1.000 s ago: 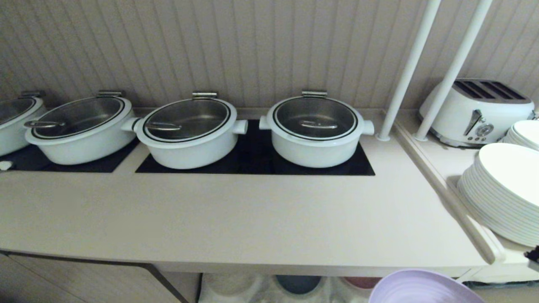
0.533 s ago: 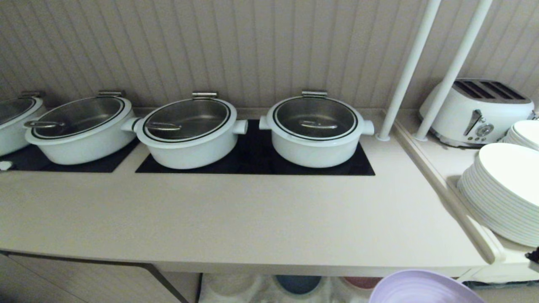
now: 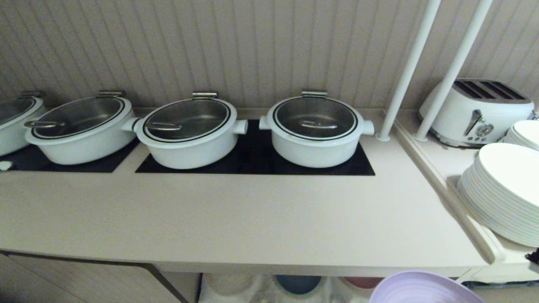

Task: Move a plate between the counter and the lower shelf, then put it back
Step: Put the plate in the cupboard

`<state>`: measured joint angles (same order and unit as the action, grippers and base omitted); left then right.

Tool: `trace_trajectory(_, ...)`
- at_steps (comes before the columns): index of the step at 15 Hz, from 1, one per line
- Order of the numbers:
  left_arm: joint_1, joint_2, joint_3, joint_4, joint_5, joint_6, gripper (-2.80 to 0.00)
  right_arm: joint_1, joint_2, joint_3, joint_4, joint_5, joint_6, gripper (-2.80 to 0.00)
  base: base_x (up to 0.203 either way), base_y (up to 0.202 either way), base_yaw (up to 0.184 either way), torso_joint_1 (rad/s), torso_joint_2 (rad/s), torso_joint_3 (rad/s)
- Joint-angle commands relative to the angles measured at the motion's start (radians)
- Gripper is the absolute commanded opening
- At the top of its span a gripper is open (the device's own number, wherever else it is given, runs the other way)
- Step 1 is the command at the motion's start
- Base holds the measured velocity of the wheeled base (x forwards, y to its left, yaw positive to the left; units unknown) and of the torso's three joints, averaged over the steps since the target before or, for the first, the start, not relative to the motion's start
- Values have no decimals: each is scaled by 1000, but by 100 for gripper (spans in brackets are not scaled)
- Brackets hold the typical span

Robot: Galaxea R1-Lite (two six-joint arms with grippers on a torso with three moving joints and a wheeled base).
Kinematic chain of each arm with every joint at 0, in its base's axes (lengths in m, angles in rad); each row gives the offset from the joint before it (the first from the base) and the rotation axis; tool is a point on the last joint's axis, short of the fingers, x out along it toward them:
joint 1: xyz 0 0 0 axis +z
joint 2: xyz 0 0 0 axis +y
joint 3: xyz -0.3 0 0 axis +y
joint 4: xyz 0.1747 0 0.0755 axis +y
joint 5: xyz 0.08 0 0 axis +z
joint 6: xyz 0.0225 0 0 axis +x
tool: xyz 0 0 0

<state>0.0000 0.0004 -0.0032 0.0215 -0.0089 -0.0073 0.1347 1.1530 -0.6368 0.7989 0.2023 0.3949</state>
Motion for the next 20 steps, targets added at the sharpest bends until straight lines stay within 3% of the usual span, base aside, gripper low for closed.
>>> trace_trajectory(1, 0, 0, 0, 0, 0, 0, -280, 0, 2, 1, 5, 2, 2, -280, 0, 0, 0, 0, 0, 0)
trace_trajectory(20, 0, 0, 0, 0, 0, 0, -280, -1, 11, -1, -14, 8, 2, -280, 0, 0, 0, 0, 0, 0)
